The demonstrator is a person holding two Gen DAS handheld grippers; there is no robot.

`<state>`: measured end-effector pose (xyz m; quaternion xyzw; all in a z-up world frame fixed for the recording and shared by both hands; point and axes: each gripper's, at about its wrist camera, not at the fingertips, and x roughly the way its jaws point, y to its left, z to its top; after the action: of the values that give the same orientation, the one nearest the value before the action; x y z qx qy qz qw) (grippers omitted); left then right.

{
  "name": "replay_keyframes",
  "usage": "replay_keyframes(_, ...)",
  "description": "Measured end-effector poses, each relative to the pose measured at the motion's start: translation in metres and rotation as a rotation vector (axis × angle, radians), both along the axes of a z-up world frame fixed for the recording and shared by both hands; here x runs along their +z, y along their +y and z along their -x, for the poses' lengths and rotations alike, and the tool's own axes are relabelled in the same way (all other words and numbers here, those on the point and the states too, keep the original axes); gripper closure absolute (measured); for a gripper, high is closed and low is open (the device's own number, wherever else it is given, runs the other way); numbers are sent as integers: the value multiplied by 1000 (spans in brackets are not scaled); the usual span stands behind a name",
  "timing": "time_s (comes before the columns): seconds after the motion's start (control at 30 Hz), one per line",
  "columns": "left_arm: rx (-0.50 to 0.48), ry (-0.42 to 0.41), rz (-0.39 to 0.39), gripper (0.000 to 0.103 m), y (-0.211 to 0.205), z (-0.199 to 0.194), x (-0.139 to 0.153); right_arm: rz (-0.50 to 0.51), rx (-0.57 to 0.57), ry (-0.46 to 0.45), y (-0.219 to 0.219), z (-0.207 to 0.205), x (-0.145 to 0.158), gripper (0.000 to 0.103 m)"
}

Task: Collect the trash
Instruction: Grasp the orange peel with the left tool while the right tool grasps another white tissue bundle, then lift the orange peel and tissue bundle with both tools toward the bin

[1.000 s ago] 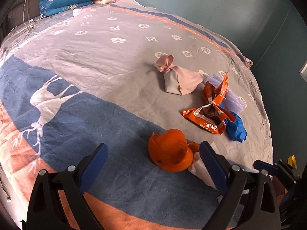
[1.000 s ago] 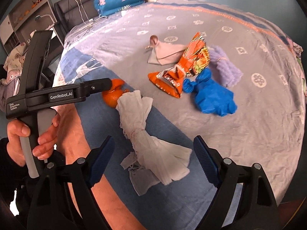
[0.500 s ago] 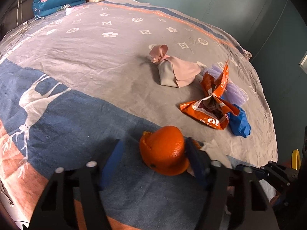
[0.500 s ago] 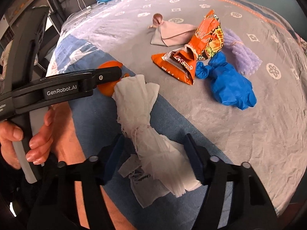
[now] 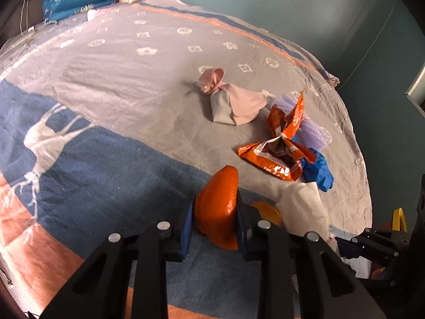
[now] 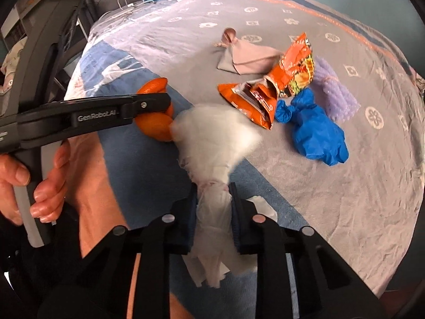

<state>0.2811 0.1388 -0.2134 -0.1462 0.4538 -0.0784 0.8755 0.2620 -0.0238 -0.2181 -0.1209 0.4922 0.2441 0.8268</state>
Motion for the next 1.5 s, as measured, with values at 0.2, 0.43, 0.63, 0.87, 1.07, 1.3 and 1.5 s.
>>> replay_keyframes(0.2, 3, -30, 4, 78, 0, 10, 15, -22, -9, -17, -7, 10, 15, 83)
replay_keyframes(0.43, 28, -67, 18, 78, 1, 25, 33, -62, -34, -33, -22, 25, 33, 83)
replay_keyframes(0.63, 43, -115, 23, 78, -2, 43, 51, -105, -70, -45, -39, 40, 51, 83)
replay_keyframes(0.87, 70, -156, 31, 78, -7, 69, 67, -168, -116, -43, -63, 56, 71, 83)
replay_keyframes(1.07, 52, -192, 47, 78, -18, 87, 82, -194, -136, -79, -79, 77, 92, 83)
replay_keyframes(1.3, 7, -248, 39, 78, -36, 107, 108, -209, -167, -144, -98, 94, 118, 83)
replay_keyframes(1.5, -21, -324, -6, 78, -57, 128, 133, -240, -188, -209, -115, 106, 144, 83)
